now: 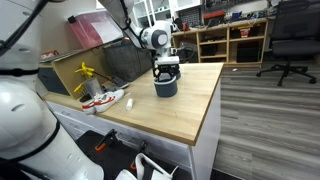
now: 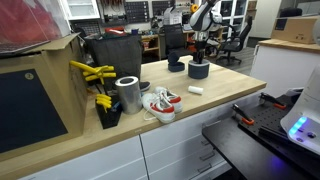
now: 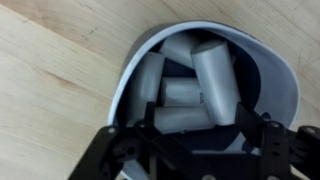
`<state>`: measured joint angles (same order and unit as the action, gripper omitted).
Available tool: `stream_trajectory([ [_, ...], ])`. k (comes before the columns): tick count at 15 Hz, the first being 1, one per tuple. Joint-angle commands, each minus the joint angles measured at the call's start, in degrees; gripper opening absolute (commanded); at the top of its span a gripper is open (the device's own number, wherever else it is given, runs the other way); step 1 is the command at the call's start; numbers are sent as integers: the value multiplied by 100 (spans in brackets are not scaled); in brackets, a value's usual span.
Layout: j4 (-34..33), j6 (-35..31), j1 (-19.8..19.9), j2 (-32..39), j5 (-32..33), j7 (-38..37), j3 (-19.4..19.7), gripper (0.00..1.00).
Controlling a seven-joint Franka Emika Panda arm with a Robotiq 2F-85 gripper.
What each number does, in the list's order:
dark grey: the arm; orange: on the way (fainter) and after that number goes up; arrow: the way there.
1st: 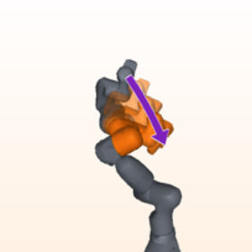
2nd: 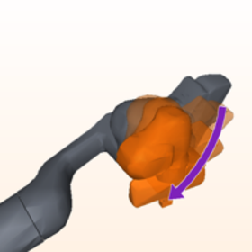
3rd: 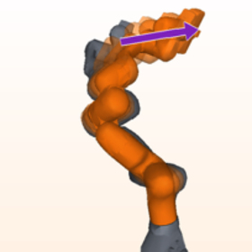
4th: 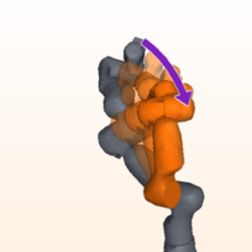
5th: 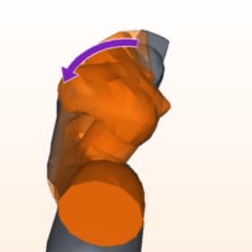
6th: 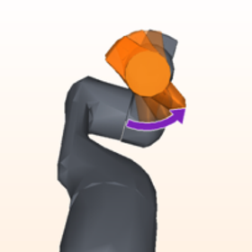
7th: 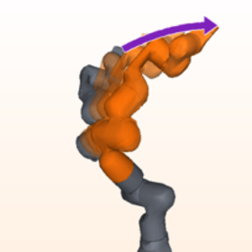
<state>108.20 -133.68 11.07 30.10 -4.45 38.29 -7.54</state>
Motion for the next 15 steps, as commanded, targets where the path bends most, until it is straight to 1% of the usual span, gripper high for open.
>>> stream_trajectory([
  [1,-277,111,-66,223,15,161,35,83],
  [7,-334,221,-90,240,-35,207,-40,82],
  [10,-255,389,-101,120,-25,388,-95,84],
  [13,-183,473,-173,40,39,644,-114,89],
  [14,-179,493,-217,49,87,712,-93,84],
  [15,-179,527,-254,49,136,769,-75,82],
])
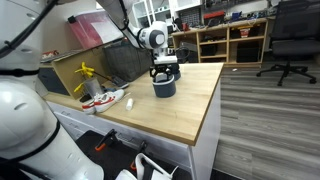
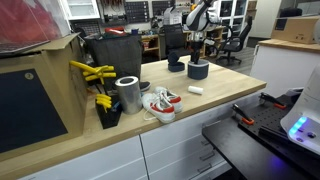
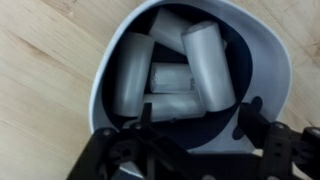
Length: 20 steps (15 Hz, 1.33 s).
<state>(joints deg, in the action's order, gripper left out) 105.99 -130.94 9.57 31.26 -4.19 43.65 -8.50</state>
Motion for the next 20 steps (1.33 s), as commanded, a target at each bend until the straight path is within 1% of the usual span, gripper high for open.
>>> stream_trajectory([
  [1,46,265,-140,-63,194,253,47,81],
  [3,54,354,-183,-82,310,310,70,76],
  [4,60,397,-203,-92,354,329,77,68],
  [5,60,421,-214,-85,408,359,77,69],
  [6,71,445,-228,-92,453,394,73,64],
  [7,80,453,-239,-88,488,457,74,67],
  [8,88,459,-247,-92,510,500,68,62],
  [9,87,452,-248,-88,521,580,62,62],
  [10,97,426,-247,-88,519,649,55,61],
  [13,142,313,-237,-75,495,899,41,68],
  [15,184,237,-249,-46,514,1014,62,69],
  [16,201,168,-277,5,561,1004,98,66],
  [17,222,105,-301,65,614,1000,138,66],
  [18,258,26,-330,121,698,946,186,61],
  [19,285,-39,-351,148,751,911,220,52],
  [20,293,-90,-370,155,802,894,246,52],
])
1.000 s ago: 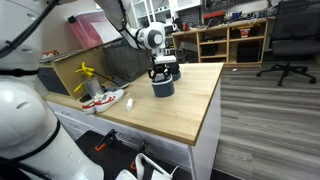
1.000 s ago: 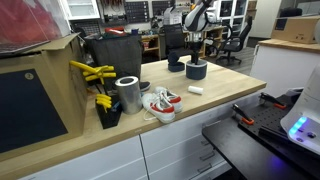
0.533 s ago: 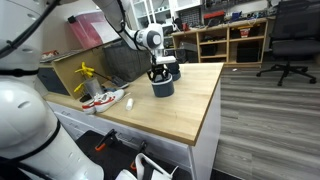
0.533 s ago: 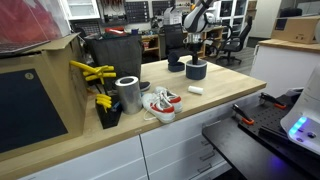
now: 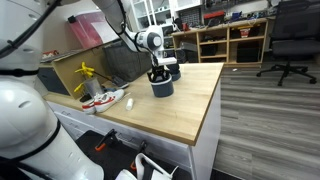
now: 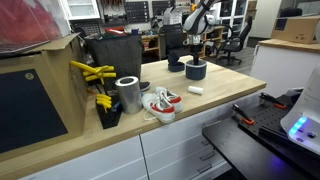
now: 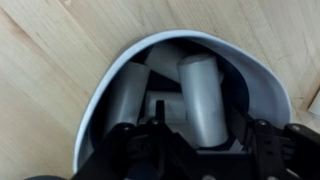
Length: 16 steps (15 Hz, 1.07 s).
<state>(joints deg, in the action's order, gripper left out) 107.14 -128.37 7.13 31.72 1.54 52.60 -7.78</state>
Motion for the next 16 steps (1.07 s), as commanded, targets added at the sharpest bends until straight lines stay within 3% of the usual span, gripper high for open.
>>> stream_trajectory([
  [1,187,-407,-133,122,257,2,192,46],
  [2,247,-496,-166,60,325,-47,221,27],
  [6,321,-737,-146,-30,403,-51,259,0],
  [10,438,-1166,-112,39,590,-61,373,1],
  [14,422,-1169,-85,-46,593,-36,368,1],
  [15,425,-1162,-80,-95,574,-32,352,25],
  [16,422,-1144,-71,-133,549,-19,334,31],
])
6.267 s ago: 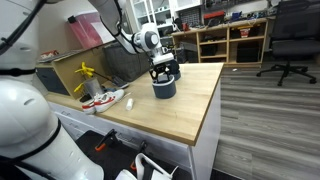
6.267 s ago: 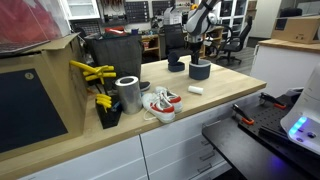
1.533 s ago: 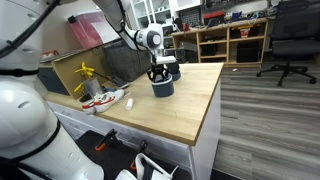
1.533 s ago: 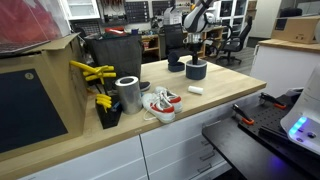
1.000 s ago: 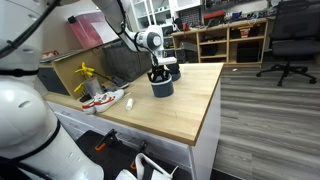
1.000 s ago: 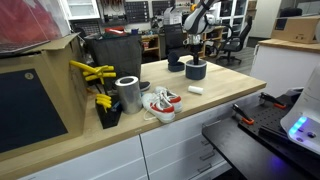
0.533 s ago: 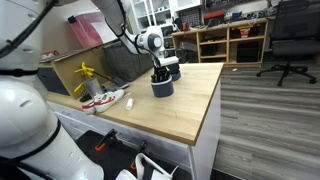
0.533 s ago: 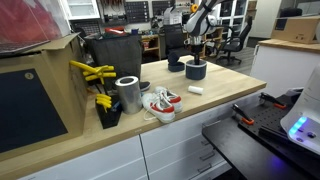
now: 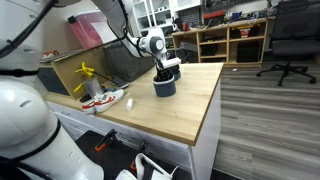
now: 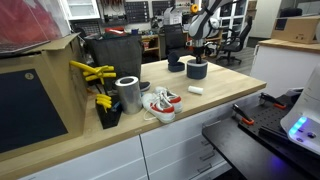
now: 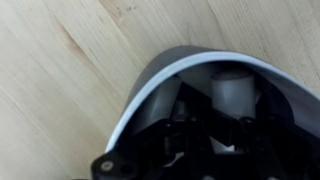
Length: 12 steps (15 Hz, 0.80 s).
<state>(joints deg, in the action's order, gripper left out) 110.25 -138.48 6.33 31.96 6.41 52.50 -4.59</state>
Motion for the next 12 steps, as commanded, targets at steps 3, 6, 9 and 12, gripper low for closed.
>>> stream_trajectory([
  [3,90,-135,5,-287,24,-26,-12,53],
  [6,24,-26,-30,-327,19,-72,-6,75],
  [9,-71,106,-47,-301,-34,-91,-35,91],
  [12,-149,234,-58,-258,-92,-133,-72,95],
])
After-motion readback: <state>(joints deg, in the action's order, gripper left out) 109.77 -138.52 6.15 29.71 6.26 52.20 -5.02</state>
